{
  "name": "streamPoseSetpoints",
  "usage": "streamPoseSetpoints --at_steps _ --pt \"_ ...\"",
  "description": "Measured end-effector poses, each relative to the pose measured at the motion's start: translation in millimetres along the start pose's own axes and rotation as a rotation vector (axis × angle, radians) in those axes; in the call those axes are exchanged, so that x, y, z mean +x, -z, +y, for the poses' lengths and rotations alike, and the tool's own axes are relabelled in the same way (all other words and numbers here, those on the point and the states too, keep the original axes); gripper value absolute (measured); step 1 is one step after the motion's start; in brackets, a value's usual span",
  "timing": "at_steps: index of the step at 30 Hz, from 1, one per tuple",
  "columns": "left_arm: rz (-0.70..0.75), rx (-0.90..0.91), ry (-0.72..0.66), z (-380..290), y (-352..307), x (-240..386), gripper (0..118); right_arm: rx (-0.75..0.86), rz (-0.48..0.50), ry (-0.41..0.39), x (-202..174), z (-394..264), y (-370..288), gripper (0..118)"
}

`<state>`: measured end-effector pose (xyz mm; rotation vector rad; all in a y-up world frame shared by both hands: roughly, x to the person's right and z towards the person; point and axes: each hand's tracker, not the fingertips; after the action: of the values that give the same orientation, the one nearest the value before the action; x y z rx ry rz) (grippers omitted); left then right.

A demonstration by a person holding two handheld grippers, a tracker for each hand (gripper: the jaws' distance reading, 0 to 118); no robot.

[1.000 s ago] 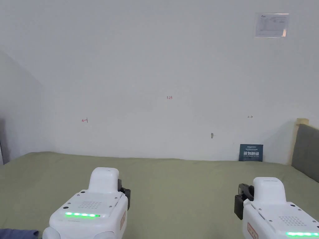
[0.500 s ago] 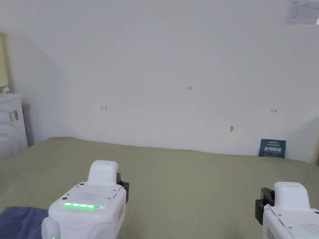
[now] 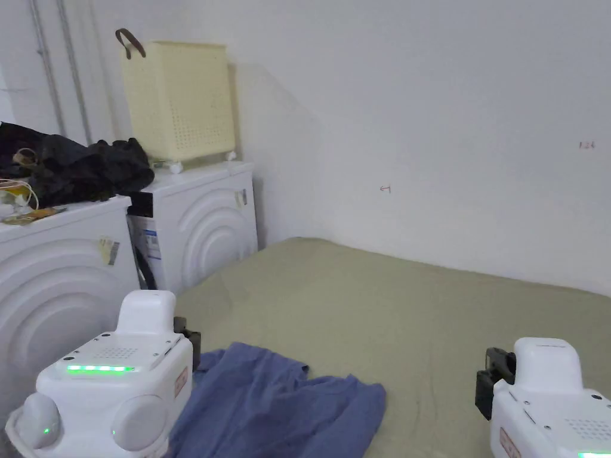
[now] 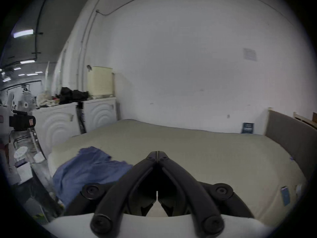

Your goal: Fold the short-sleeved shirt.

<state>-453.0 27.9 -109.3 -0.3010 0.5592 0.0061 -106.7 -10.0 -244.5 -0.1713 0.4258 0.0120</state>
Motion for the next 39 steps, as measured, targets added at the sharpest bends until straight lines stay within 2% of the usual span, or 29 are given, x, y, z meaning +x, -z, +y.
streamPoseSetpoints --at_steps 7,15,18,26,27,28,29,30,31,35,37,39 --pt "0.036 -0.025 -0.02 -9.6 17.2 -17.5 0 -0.014 0.022 -0.017 -17.1 -10.2 16.8 0" --pt "-0.029 -0.089 0.009 -25.2 67.2 12.6 0 -0.042 0.006 -0.02 -9.2 -18.0 40.4 0" --pt "-0.091 -0.182 0.024 -42.0 105.9 32.5 0 -0.077 -0.001 -0.042 -5.3 -31.8 45.8 0" --pt "-0.3 -0.571 0.005 -112.8 235.5 87.6 0 -0.249 -0.041 -0.094 17.0 -86.7 52.3 0" --pt "-0.288 -0.623 -0.01 -120.7 249.6 91.1 4 -0.265 -0.039 -0.093 19.3 -91.7 53.0 0" --pt "-0.3 -0.666 -0.014 -129.2 262.3 94.2 18 -0.281 -0.045 -0.093 21.2 -96.8 53.5 0" --pt "-0.33 -0.686 0.007 -135.2 270.7 97.0 68 -0.295 -0.051 -0.09 22.7 -100.8 53.3 0" --pt "-0.341 -0.713 0.018 -141.6 277.9 100.7 103 -0.304 -0.053 -0.086 24.2 -104.7 52.3 0" --pt "-0.333 -0.765 0.033 -148.5 286.3 106.0 117 -0.316 -0.049 -0.084 25.7 -108.6 51.1 0" --pt "-0.3 -0.825 0.09 -168.0 294.1 118.5 116 -0.349 -0.046 -0.087 27.7 -121.2 46.0 0" --pt "-0.286 -0.793 0.172 -175.4 291.0 123.0 116 -0.363 -0.045 -0.086 28.8 -125.0 41.0 0" --pt "-0.286 -0.794 0.143 -171.3 288.4 121.4 115 -0.372 -0.042 -0.081 31.0 -125.7 34.0 0"
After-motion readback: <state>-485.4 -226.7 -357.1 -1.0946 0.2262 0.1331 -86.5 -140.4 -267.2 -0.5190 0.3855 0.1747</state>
